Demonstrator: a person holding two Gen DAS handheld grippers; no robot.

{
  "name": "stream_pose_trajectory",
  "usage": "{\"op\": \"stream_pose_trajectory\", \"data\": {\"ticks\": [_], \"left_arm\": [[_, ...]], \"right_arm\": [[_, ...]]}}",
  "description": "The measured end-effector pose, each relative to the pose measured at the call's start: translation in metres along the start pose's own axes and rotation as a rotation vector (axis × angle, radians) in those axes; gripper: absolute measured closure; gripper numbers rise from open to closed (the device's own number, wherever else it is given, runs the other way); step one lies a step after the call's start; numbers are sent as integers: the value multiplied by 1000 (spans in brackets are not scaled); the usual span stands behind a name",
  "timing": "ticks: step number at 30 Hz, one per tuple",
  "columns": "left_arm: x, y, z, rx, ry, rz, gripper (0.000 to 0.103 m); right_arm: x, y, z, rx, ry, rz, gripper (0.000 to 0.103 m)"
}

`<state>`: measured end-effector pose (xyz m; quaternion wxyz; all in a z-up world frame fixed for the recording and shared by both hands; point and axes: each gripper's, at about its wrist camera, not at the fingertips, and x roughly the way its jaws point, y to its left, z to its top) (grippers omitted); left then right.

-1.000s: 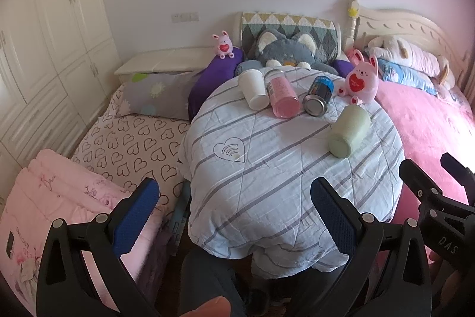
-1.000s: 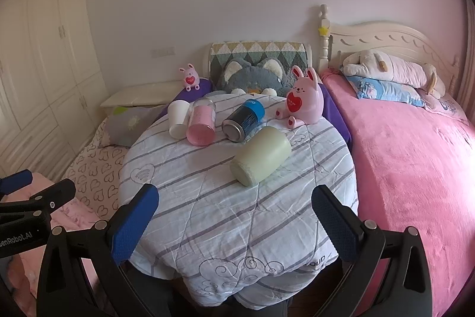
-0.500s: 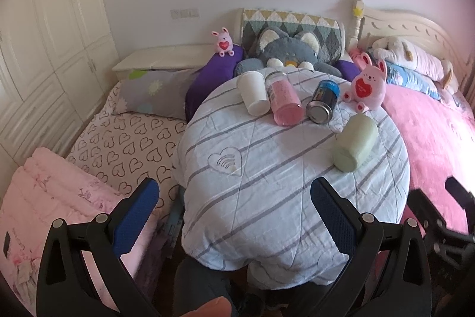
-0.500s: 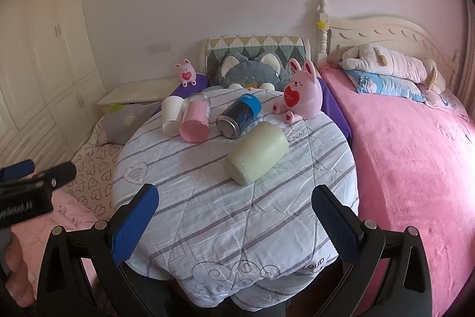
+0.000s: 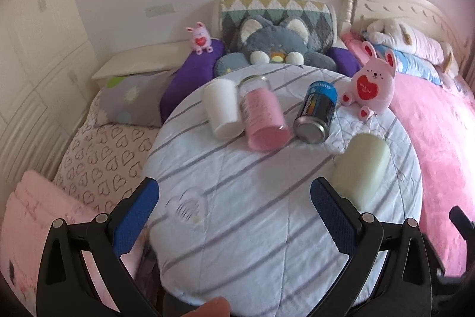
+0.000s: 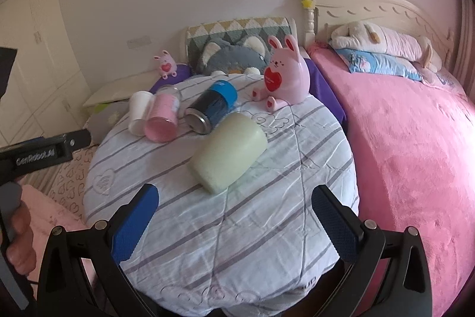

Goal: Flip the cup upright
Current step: 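Reach the left tool to the blue CoolTime cup and close on it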

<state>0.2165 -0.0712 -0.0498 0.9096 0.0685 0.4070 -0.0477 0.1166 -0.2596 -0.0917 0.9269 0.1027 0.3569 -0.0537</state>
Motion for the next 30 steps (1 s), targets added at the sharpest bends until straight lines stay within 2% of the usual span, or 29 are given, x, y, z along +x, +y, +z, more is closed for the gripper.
{"op": "stream_pose_trajectory", "data": {"ticks": [7,14,23,30], "left_arm": [[57,-44,43,116,16,-86,0],[125,-86,85,222,75,-156,0],[181,-117,111,272,169,-222,0],[205,-131,118,307,245,-258,0]], "right_arm": [[36,-15,20,25,14,-1,0],[78,-31,46,59,44,-21,0],[121,-56,78,101,70,-45,0],[137,-70,87,129,91,-60,0]]}}
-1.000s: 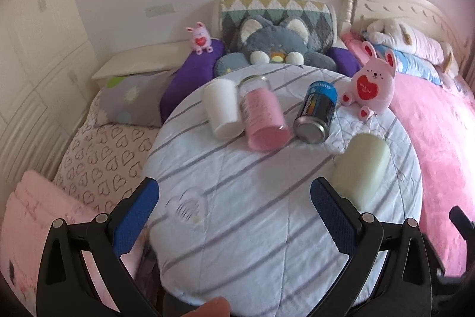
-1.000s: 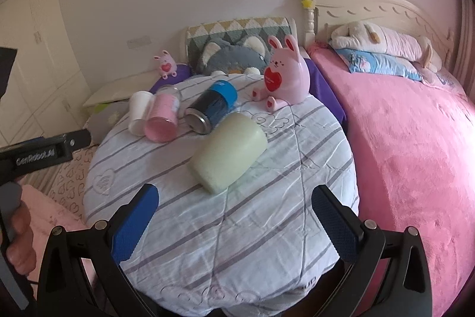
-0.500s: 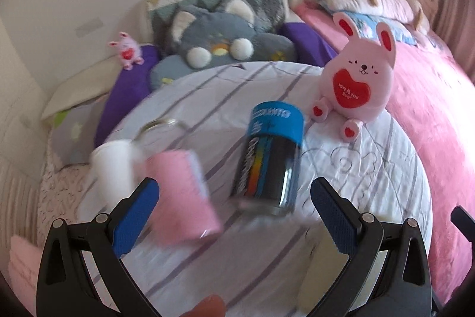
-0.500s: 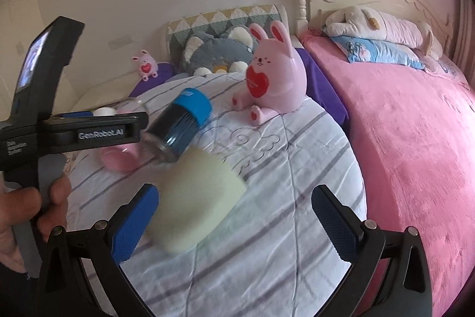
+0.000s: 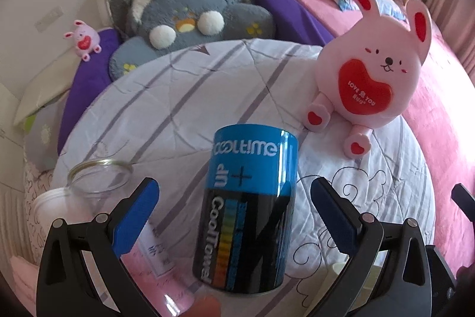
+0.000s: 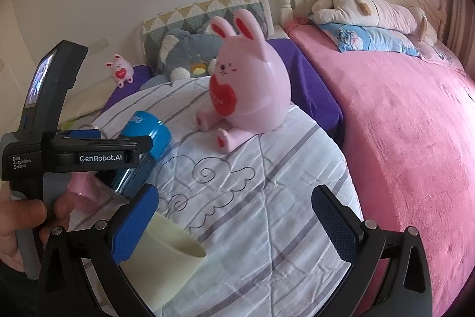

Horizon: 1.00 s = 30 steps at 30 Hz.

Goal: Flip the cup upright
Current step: 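Reach the left tool to the blue CoolTime cup and close on it, then lift the blue cup with the left tool and rotate its opening upward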

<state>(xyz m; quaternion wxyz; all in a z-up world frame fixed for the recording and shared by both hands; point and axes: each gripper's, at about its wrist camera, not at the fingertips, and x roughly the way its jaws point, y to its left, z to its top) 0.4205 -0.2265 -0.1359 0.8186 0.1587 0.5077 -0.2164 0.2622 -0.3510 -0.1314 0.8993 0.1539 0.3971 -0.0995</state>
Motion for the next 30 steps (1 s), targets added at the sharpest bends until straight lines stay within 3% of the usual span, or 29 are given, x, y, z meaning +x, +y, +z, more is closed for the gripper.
{"op": "stream_pose_trajectory", "data": {"ticks": [3,9,21,30], "left_arm": [[8,-3,3,14,34,-12,2],[27,-9,2,34,110,-45,33],[19,-8,-6,40,64,-86,34],[-26,-6,-17,54,-40,-84,35]], "right_arm": [[5,1,3,3,10,4,0],[9,4,8,-6,18,4,0],[13,-4,10,16,26,-7,0],[-1,-8,6,30,5,-14,0]]}}
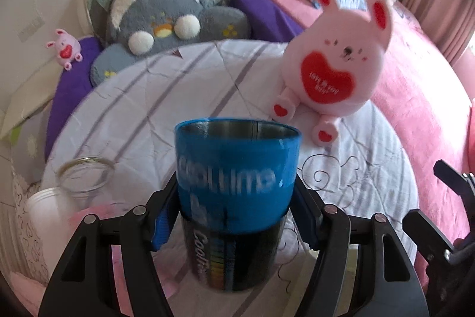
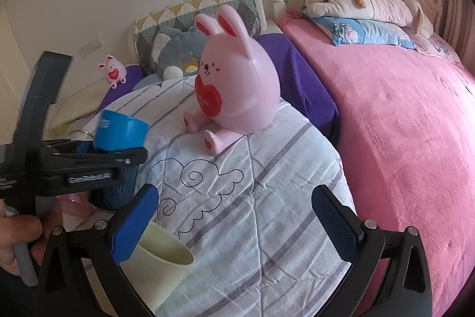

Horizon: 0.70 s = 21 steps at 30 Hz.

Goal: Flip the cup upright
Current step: 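Lift the blue cup with the left tool and rotate its opening upward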

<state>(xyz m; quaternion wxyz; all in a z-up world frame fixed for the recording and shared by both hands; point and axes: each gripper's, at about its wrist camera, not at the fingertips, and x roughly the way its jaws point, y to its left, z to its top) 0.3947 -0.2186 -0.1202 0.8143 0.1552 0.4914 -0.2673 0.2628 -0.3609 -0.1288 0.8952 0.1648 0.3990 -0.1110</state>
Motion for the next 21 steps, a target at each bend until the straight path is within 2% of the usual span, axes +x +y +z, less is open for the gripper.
{"op": "stream_pose_trajectory", "data": {"ticks": [6,12,16,21], "left_arm": [[-33,7,-15,-33,-58,21,35],[-74,2,-48,-53,-101,25,35],[-108,-1,-86,-78,-117,37,35],[-156,-9,-156,-113,-111,57,35]], "right_arm": [[-22,2,-8,-4,-31,6,0],[-51,12,-26,-27,-57,21,0],[-76,19,-43,-50,-76,37,0],[-118,28,-74,-70,-104,68,0]]}}
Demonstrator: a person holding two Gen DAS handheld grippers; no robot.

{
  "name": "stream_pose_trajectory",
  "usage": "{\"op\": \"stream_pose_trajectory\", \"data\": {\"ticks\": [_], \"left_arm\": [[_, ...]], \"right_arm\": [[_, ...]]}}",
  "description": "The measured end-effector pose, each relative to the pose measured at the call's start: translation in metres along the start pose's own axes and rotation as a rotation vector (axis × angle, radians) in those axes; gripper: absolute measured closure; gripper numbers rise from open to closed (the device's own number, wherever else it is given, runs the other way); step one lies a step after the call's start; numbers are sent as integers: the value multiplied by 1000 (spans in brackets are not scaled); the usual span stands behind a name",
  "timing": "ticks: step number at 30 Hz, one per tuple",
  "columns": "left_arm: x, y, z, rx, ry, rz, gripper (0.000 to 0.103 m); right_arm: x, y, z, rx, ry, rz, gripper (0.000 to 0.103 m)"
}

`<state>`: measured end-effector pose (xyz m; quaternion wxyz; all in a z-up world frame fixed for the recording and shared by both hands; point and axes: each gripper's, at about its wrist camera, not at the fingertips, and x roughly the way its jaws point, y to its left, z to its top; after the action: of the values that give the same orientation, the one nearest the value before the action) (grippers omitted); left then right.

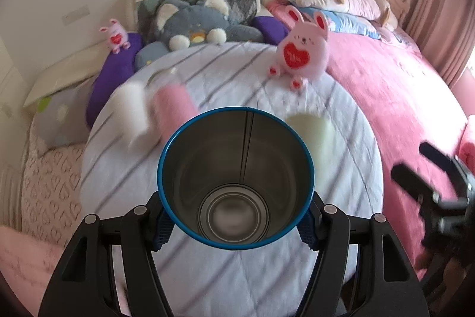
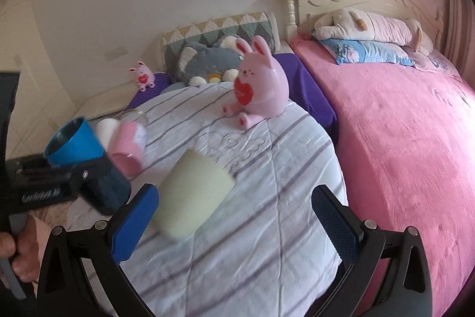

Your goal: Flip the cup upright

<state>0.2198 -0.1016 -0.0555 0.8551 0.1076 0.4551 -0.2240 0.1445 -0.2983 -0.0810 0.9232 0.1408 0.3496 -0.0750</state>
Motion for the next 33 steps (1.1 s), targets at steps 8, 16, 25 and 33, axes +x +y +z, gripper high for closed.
{"op": "stream_pose_trajectory", "data": {"ticks": [8,16,25,33], "left_arm": [[-37,9,-92,-73,63,-2,35],[12,12,-114,-120,165,-17,35],[46,5,-68,-86,153,46,17],[25,11,-61,-98,50,85,7]], "right_arm": [[-49,20,-46,-20,-27,37,0],[-61,37,-65,-51,-8,70,0],[-56,29,-59,-45,-3,43,0],[-55,26,-58,-45,6,41,0]]}}
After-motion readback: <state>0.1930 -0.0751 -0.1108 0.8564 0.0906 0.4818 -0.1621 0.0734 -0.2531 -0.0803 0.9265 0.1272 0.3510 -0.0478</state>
